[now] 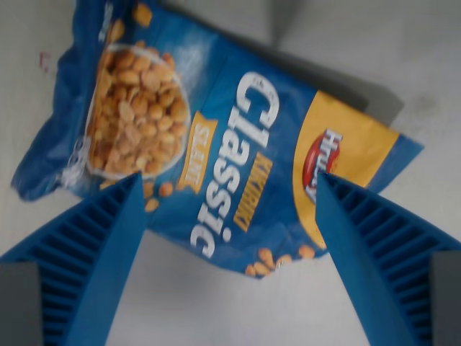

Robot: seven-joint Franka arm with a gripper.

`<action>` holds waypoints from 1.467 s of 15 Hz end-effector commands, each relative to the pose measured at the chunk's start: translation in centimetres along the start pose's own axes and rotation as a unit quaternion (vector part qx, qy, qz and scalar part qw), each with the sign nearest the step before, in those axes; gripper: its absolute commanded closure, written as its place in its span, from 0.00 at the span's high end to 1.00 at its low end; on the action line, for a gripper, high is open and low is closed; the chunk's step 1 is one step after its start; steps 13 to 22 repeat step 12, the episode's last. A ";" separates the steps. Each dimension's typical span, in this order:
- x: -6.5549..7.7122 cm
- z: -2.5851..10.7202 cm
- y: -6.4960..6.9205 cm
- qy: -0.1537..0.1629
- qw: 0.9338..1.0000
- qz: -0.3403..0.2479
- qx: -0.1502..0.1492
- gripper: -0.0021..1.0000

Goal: Move above the blue bag

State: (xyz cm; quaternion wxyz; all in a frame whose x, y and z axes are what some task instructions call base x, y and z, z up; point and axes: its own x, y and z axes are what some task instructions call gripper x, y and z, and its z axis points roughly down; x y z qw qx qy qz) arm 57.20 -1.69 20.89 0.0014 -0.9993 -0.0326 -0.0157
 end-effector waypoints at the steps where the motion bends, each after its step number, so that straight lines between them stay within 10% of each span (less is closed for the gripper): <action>1: 1.1 0.4 0.3 -0.001 1.000 0.022 -0.021 1.00; 22: 1.9 1.0 0.5 -0.004 1.000 0.017 -0.018 1.00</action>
